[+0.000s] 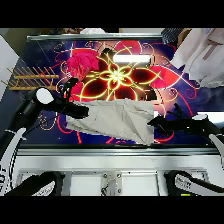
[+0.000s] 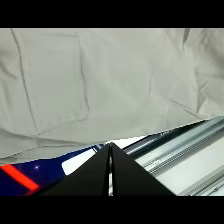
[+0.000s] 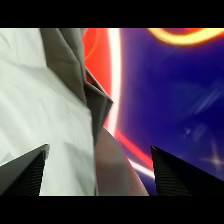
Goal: Fold the clothes and pants, and hang the long-sleeved shirts on hangers.
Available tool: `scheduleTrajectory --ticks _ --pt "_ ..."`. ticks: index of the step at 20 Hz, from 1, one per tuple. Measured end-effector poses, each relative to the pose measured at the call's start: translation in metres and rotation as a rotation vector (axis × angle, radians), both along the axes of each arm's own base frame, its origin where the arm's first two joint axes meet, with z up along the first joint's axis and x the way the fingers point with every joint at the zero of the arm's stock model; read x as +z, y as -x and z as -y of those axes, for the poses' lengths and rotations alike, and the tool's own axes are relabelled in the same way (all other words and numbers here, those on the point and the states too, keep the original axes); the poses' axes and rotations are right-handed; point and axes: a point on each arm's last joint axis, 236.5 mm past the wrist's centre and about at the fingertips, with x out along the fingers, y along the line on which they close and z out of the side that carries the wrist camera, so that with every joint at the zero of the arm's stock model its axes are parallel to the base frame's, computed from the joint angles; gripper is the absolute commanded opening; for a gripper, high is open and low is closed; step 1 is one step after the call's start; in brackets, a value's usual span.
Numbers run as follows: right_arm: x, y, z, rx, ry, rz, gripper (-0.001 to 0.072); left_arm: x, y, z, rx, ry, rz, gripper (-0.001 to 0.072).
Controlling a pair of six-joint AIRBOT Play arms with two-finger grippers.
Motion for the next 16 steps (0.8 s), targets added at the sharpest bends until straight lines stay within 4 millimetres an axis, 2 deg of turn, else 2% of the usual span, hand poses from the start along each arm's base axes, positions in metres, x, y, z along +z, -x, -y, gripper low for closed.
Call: scheduleTrajectory --ticks 6,7,9,10,13,16 --pt "-0.012 -0.005 -0.060 0.062 -0.075 0.003 0.0707 -0.003 0.008 0.016 -0.027 0.003 0.004 0.0017" --pt "-0.013 -0.007 -0.068 0.067 -0.077 0.013 0.0613 -0.003 0.008 0.017 -0.029 0.004 0.004 0.0017" --pt "-0.017 -0.010 -0.077 0.082 -0.057 0.041 0.0069 -0.003 0.008 0.018 -0.028 0.004 0.003 0.0017" --pt "-0.020 -0.012 -0.079 0.099 -0.037 0.062 0.0005 -0.003 0.008 0.018 -0.027 0.004 0.003 0.0017" --pt "-0.007 -0.024 -0.090 0.129 -0.060 0.134 0.0004 -0.003 0.008 0.018 -0.019 0.006 -0.002 0.0017" --pt "0.016 -0.056 -0.083 0.146 -0.033 0.240 0.0004 -0.003 0.008 0.018 -0.016 0.006 -0.004 0.0017"
